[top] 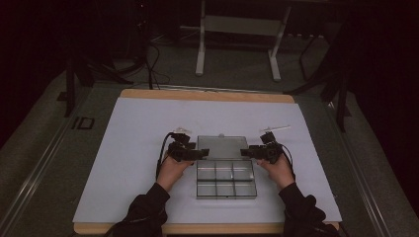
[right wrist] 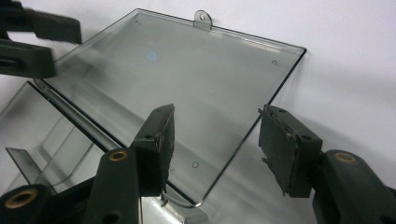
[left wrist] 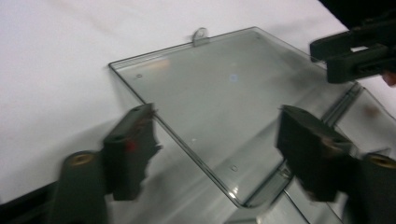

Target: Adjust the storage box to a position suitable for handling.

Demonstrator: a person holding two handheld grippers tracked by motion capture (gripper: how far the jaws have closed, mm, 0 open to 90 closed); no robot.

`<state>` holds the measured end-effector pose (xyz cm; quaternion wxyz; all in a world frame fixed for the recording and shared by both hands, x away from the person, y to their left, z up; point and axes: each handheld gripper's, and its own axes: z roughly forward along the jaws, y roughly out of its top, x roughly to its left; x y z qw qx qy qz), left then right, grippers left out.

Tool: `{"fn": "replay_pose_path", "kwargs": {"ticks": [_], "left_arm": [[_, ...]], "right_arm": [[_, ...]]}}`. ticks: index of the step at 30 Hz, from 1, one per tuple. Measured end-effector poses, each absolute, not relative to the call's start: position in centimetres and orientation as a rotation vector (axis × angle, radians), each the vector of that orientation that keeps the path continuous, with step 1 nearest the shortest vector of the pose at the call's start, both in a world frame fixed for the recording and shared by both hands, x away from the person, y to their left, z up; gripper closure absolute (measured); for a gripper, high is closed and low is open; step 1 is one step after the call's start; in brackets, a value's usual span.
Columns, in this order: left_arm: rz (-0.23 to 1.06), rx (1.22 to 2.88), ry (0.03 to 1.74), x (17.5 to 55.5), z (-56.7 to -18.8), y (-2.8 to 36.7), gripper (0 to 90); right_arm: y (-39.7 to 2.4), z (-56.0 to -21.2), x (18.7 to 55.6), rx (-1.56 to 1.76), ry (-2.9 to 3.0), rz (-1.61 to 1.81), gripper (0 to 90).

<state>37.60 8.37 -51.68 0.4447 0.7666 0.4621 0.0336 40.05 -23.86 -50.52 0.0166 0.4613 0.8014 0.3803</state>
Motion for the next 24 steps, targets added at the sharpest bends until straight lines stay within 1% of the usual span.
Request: {"fn": "replay_pose_path", "kwargs": {"ticks": [1,2,3,4,5,7,8,10,13,18,22,24], "left_arm": [[0.083,1.9,1.145,37.6,-51.7,8.4,19.5],[0.1,1.924,1.124,37.4,-51.5,8.3,19.5],[0.113,1.942,1.115,37.4,-51.5,8.2,16.1],[0.124,1.947,1.111,37.3,-51.5,8.2,14.6],[0.135,1.942,1.107,37.2,-51.5,8.2,14.5],[0.134,1.926,1.105,37.1,-51.5,8.4,8.4],[0.136,1.921,1.102,37.0,-51.5,8.6,7.4],[0.149,1.901,1.087,36.7,-51.4,8.9,7.3],[0.183,1.886,1.079,36.3,-51.4,9.6,7.3],[0.192,1.869,1.09,35.9,-51.7,10.9,7.3],[0.255,1.916,1.057,35.4,-51.7,11.5,7.5],[0.262,1.935,1.039,35.2,-51.8,11.7,7.5]], "right_arm": [[-23.9,-50.5,40.0,1.434,2.491,1.182,45.2],[-23.9,-50.4,40.0,1.405,2.504,1.187,44.6],[-23.8,-50.2,39.9,1.366,2.518,1.164,43.5],[-23.7,-50.2,39.8,1.346,2.529,1.149,42.1],[-23.8,-50.1,39.8,1.339,2.537,1.15,41.2],[-23.9,-50.0,39.7,1.326,2.541,1.147,37.7],[-24.0,-49.9,39.6,1.315,2.545,1.146,36.9],[-24.2,-49.8,39.6,1.305,2.552,1.158,35.0],[-24.6,-49.6,39.4,1.293,2.561,1.149,34.6],[-25.6,-49.5,39.1,1.254,2.585,1.13,36.0],[-26.4,-49.5,39.0,1.267,2.592,1.124,37.2],[-26.8,-49.4,38.9,1.267,2.589,1.133,37.1]]}}
